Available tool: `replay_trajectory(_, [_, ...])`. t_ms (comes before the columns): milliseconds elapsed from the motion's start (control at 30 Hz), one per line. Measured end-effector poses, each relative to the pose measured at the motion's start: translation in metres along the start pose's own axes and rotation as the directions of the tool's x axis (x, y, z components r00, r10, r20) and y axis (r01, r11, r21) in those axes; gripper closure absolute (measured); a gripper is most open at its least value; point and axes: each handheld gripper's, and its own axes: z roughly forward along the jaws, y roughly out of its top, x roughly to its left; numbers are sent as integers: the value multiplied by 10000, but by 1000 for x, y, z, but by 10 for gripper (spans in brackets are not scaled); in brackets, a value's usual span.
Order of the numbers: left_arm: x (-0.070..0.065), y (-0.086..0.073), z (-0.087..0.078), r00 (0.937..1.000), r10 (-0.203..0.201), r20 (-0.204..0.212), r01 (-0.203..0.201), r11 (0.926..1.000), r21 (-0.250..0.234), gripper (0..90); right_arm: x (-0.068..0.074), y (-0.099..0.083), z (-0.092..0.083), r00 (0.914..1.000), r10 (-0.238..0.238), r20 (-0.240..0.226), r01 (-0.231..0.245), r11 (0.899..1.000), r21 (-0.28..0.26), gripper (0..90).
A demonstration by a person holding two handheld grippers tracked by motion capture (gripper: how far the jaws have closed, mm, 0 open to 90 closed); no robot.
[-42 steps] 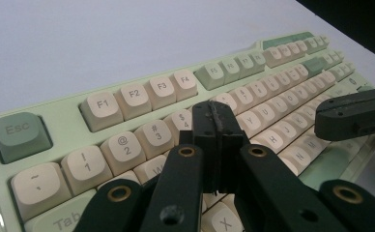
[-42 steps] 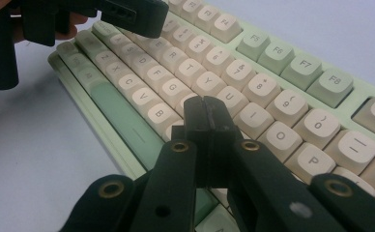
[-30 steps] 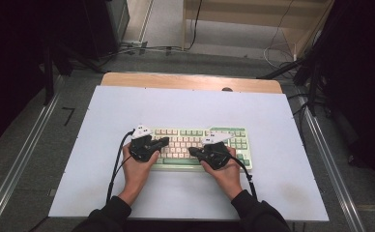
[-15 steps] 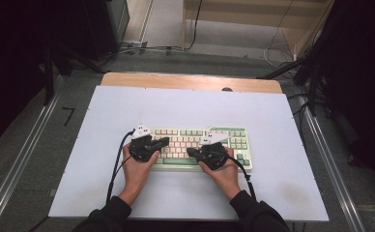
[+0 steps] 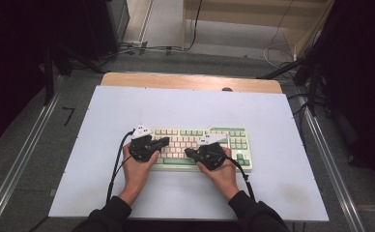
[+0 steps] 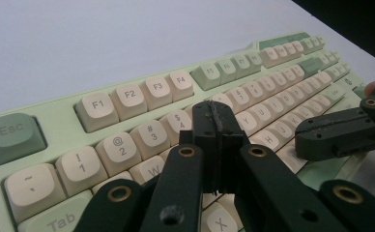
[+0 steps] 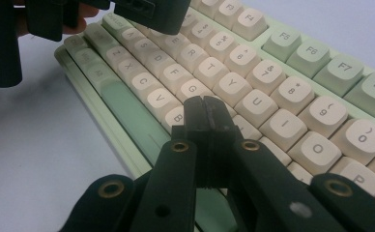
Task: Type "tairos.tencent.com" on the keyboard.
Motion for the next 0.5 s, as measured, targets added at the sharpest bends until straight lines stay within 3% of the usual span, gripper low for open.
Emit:
replay_trajectory(333, [-1, 0, 0, 10000, 17, 13, -17, 10000, -22, 900, 0, -1, 5, 10000, -30, 79, 28, 9998, 211, 882])
replay_trajectory(500, [-1, 0, 0, 10000, 17, 34, -17, 10000, -20, 900, 1, 2, -1, 10000, -42, -41, 41, 9999, -106, 882])
